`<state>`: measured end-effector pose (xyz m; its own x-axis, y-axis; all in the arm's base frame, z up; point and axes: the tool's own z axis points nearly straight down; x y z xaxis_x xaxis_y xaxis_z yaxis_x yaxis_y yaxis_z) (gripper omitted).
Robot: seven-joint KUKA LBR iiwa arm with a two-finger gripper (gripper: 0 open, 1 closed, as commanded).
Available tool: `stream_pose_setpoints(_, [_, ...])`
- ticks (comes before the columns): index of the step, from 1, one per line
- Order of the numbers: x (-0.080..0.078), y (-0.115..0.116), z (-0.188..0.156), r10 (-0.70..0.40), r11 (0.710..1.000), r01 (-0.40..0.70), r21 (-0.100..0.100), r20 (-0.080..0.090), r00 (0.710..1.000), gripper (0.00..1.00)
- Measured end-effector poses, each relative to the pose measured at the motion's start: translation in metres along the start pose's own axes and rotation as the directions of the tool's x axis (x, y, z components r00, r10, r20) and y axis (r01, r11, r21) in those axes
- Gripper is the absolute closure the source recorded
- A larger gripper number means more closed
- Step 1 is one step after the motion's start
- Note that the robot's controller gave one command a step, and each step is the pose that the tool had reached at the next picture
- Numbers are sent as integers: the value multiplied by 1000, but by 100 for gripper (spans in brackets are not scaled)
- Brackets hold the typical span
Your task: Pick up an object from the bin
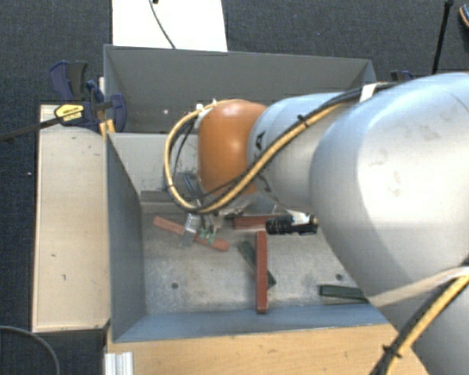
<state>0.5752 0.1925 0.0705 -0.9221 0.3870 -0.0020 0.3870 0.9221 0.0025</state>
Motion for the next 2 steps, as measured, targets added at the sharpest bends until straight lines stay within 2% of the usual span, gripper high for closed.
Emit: stream_pose_setpoints(2, [1, -1, -2, 1, 1000, -1, 2, -3, 1000, 100])
